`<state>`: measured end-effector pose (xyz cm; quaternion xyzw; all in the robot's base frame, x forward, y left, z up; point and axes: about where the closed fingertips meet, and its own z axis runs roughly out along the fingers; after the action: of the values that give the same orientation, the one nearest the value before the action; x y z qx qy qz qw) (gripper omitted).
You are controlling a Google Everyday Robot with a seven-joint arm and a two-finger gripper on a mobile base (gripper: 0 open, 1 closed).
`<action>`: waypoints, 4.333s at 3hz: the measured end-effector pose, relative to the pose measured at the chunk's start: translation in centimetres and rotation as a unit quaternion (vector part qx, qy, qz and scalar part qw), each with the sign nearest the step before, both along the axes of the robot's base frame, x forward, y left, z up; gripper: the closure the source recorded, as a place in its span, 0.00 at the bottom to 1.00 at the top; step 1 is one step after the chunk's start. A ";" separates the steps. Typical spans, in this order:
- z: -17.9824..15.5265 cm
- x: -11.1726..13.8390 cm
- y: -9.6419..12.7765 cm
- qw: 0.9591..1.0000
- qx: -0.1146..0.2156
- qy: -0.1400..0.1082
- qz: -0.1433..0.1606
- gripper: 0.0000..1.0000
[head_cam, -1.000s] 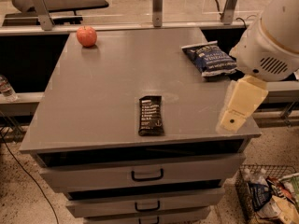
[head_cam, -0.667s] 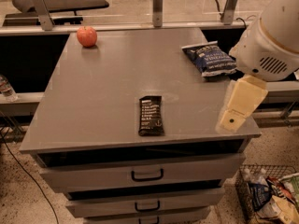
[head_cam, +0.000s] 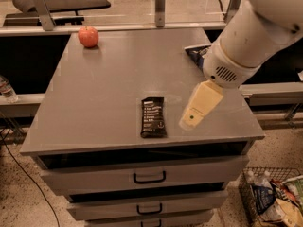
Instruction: Move rxbar chocolate near apple
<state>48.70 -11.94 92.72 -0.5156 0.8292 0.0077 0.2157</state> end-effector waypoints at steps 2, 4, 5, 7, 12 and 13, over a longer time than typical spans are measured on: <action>-6.9 5.6 6.3 0.996 0.060 0.023 -0.055 0.00; -9.7 6.6 9.5 0.991 0.086 0.041 -0.093 0.00; -10.5 6.5 9.8 0.989 0.086 0.038 -0.110 0.18; -10.0 6.9 10.0 0.989 0.089 0.035 -0.114 0.64; -3.8 10.6 8.8 0.996 0.046 -0.048 -0.061 1.00; -3.9 12.9 10.6 0.994 0.063 -0.073 -0.059 1.00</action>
Offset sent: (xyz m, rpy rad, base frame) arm 0.0895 0.0997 -0.1053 0.2103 0.0798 -0.1932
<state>61.63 -1.36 88.77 -0.4505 0.8379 0.0099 0.3079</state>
